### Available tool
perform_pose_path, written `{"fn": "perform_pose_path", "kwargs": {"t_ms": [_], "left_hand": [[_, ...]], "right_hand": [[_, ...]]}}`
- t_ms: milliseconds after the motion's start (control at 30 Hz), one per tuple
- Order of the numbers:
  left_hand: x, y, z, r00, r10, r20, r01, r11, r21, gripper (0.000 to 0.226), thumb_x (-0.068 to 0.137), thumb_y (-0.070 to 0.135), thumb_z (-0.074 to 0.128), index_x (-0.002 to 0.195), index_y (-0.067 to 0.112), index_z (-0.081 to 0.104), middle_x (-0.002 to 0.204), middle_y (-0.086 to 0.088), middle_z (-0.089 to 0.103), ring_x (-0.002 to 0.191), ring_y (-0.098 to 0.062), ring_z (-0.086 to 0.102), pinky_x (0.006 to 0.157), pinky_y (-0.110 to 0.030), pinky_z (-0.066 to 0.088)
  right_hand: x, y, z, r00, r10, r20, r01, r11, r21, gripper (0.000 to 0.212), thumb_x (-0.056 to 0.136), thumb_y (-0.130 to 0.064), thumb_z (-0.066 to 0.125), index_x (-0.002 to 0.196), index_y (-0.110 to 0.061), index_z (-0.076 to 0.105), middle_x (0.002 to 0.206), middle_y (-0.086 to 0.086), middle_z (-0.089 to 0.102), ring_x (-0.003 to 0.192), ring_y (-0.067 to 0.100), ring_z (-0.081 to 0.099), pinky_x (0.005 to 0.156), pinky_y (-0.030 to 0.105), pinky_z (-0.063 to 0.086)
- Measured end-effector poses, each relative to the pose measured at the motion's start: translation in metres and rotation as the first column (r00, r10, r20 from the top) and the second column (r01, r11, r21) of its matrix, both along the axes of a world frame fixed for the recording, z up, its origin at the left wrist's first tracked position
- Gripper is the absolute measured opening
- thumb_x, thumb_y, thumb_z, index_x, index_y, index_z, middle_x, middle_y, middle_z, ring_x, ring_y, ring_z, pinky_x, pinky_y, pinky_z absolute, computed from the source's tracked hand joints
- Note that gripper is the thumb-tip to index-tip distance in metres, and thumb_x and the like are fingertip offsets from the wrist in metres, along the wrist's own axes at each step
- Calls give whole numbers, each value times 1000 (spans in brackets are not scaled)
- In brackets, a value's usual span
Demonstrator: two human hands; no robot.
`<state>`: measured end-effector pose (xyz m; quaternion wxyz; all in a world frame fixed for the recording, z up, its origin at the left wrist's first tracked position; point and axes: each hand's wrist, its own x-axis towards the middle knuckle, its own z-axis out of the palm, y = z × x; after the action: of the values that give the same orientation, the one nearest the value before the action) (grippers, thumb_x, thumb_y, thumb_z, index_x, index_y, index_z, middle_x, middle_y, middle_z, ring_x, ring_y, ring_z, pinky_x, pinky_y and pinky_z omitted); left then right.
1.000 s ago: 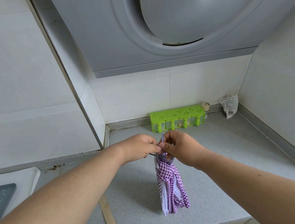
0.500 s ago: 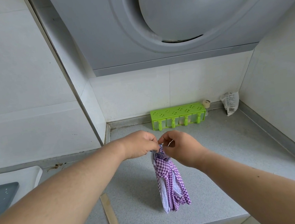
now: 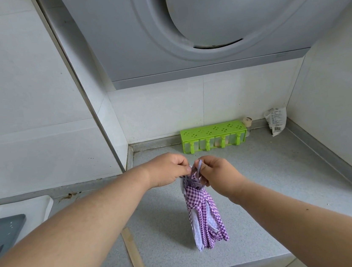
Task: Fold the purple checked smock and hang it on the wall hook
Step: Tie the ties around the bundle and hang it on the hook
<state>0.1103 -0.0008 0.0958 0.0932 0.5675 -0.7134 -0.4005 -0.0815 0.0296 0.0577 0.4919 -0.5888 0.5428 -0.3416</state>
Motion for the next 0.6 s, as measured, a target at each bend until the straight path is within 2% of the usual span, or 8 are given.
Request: {"fn": "perform_pose_path", "kwargs": {"t_ms": [133, 233, 300, 367, 433, 500, 600], "left_hand": [[1, 0, -1, 998, 5, 56, -3, 999, -38, 14, 103, 32, 65, 91, 26, 68, 79, 10, 59, 73, -7, 51, 69, -28, 41], [2, 1, -3, 985, -13, 174, 33, 993, -112, 7, 103, 33, 63, 100, 28, 66, 86, 12, 61, 81, -8, 56, 67, -26, 41], [6, 2, -4, 965, -33, 262, 72, 987, -142, 10, 104, 37, 60, 106, 29, 66, 95, 9, 65, 91, -13, 61, 74, -28, 46], [10, 2, -6, 941, -43, 336, 91, 987, -129, 21, 107, 39, 55, 116, 26, 69, 111, 3, 69, 104, -19, 64, 90, -34, 52], [11, 3, -10, 939, -31, 341, 73, 991, -110, 29, 111, 34, 45, 125, 23, 69, 118, 1, 68, 109, -20, 62, 97, -37, 52], [10, 3, -13, 957, 11, 289, 23, 993, -113, 32, 112, 28, 40, 125, 23, 68, 111, -1, 67, 104, -21, 62, 91, -36, 51], [10, 2, -20, 982, 102, 160, -90, 993, -80, 31, 110, 22, 39, 109, 27, 70, 87, 1, 62, 75, -16, 54, 66, -32, 42]], "right_hand": [[-3, -2, -1, 974, -105, 201, 88, 992, 89, 26, 107, -19, 56, 97, -13, 78, 74, -2, 69, 61, 11, 59, 58, 28, 45], [-3, -3, -1, 944, -107, 313, 53, 983, 175, 36, 110, -29, 51, 86, -12, 73, 79, 2, 69, 65, 15, 62, 61, 29, 45], [-3, -4, -3, 927, -112, 359, 30, 974, 225, 37, 110, -33, 50, 85, -12, 67, 81, 3, 68, 70, 18, 66, 64, 31, 47], [-3, -5, -5, 914, -118, 387, 13, 965, 264, 36, 110, -34, 49, 86, -10, 63, 81, 4, 68, 75, 21, 69, 65, 32, 51], [-2, -5, -6, 911, -115, 396, -5, 957, 290, 38, 110, -33, 49, 84, -9, 61, 81, 6, 68, 80, 26, 71, 65, 33, 55], [-1, -4, -7, 911, -116, 395, -13, 951, 308, 38, 110, -32, 49, 84, -7, 60, 81, 8, 67, 84, 30, 72, 66, 35, 57], [1, -5, -10, 911, -129, 392, -16, 939, 344, 35, 110, -30, 50, 88, -5, 61, 82, 13, 66, 80, 29, 72, 69, 38, 59]]}}
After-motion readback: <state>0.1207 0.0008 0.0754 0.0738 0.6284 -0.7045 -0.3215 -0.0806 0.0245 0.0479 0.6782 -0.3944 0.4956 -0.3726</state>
